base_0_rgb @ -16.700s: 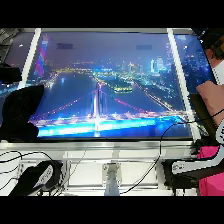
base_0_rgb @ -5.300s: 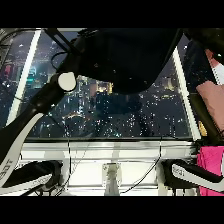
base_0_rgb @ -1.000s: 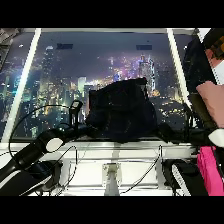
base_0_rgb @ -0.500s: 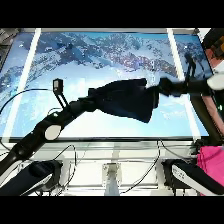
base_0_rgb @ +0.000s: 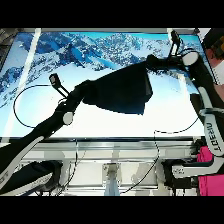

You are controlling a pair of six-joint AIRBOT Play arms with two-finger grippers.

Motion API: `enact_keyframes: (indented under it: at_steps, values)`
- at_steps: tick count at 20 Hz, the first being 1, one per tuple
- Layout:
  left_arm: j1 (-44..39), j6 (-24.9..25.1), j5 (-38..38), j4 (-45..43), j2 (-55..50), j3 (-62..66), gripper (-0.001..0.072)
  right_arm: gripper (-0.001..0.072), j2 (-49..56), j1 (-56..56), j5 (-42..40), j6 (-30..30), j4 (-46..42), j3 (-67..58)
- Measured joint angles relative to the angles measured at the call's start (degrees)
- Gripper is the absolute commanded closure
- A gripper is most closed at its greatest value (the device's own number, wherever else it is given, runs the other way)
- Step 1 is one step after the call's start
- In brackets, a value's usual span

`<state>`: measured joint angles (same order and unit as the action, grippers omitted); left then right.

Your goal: Fold the clothes and pants, and hang the long-sleeved shirts on hangers.

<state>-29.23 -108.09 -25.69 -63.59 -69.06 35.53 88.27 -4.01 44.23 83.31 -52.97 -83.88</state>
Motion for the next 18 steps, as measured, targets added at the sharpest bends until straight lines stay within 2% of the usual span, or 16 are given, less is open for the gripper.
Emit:
enact_keyframes:
  at_steps: [3, 7, 8, 9, 10, 11, 12, 15, 18]
  values:
    - [0.94, -2.23, -8.24, -0.13, -4.52, 0.15, 0.0226, 0.0209, 3.08, -1.95, -11.3, -0.15, 0.07, -0.44]
    - [3.21, -3.61, -13.0, -0.17, -6.21, 0.39, 0.0225, 0.0227, 4.52, -1.05, -15.96, -0.22, -0.15, -0.7]
    - [3.67, -3.82, -13.33, -0.33, -5.9, 0.42, 0.0227, 0.0363, 4.68, -0.26, -15.3, -0.26, -0.17, -0.85]
    - [4.09, -3.98, -13.44, -0.55, -5.16, 0.42, 0.0226, 0.0462, 4.79, 0.63, -14.01, -0.26, -0.35, -1.14]
    - [4.39, -4.0, -13.4, -1.03, -4.02, 0.46, 0.0226, 0.039, 4.87, 1.62, -11.96, -0.26, -0.37, -1.44]
    - [4.63, -4.0, -12.09, -1.97, -2.54, 0.48, 0.0226, 0.0224, 4.92, 2.54, -9.86, -0.28, -0.59, -1.64]
    - [4.87, -4.02, -9.01, -3.52, -0.55, 0.46, 0.0221, 0.0177, 5.01, 3.58, -7.19, -0.39, -0.94, -1.84]
    - [5.11, -4.07, 5.6, -10.21, 7.04, 0.46, 0.0137, 0.0097, 5.79, 6.78, 3.54, -1.01, -2.01, -2.08]
    - [5.16, -4.11, 20.41, -14.29, 15.5, 0.46, 0.0136, 0.0083, 8.63, 9.16, 17.64, -3.41, -2.8, -2.21]
